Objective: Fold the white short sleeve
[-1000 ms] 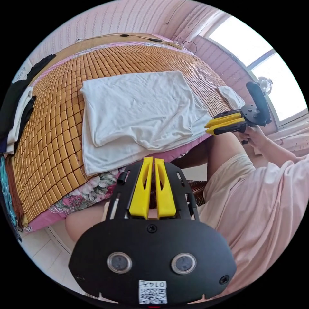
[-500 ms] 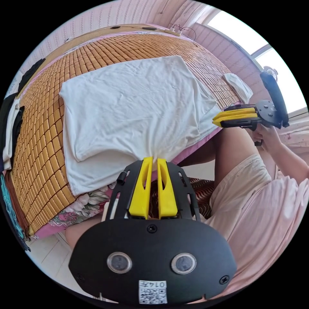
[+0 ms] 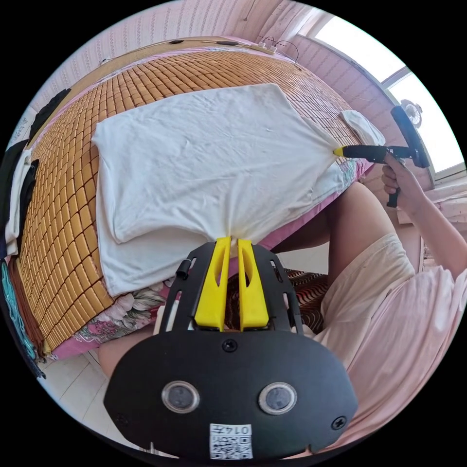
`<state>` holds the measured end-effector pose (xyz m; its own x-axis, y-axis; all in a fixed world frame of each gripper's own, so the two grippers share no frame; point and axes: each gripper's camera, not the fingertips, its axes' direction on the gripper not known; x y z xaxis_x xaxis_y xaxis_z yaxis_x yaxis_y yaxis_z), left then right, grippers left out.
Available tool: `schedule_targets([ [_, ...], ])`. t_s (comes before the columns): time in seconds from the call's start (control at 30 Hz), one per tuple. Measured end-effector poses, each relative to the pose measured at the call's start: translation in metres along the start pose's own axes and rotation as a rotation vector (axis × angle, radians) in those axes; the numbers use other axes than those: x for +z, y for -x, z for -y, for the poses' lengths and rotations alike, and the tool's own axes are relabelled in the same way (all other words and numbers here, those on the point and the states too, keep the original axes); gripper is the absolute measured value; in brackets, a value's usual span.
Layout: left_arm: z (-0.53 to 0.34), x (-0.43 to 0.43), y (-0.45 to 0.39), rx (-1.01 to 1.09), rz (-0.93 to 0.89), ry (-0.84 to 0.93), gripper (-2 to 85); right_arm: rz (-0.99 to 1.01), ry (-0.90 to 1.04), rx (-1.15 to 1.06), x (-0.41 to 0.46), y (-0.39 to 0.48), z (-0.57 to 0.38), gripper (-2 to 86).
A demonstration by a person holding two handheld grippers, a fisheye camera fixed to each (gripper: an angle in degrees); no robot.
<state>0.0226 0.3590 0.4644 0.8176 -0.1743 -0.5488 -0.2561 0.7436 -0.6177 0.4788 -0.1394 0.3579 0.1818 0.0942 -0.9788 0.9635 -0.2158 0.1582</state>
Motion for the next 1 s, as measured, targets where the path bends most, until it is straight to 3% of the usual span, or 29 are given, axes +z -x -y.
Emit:
schedule_targets([
  [0.3, -0.012, 0.01, 0.004, 0.054, -0.009, 0.042, 2.5, -0.108, 0.094, -0.123, 0.022, 0.031, 0.008, 4.5],
  [0.43, -0.025, -0.013, 0.001, 0.08, 0.0, -0.053, 0.9, -0.335, 0.098, -0.442, 0.025, 0.099, 0.015, 0.0],
  [0.63, 0.009, 0.01, -0.023, 0.144, -0.05, -0.123, 0.3, -0.298, 0.094, -0.751, 0.064, 0.228, 0.101, -0.9],
  [0.83, 0.02, 0.06, -0.038, 0.198, 0.021, -0.062, -0.2, -0.415, 0.202, -0.805, 0.133, 0.305, 0.183, -0.8],
  [1.0, 0.009, 0.071, -0.038, 0.218, 0.014, -0.084, -0.5, -0.434, 0.297, -0.792, 0.162, 0.31, 0.206, -0.7],
])
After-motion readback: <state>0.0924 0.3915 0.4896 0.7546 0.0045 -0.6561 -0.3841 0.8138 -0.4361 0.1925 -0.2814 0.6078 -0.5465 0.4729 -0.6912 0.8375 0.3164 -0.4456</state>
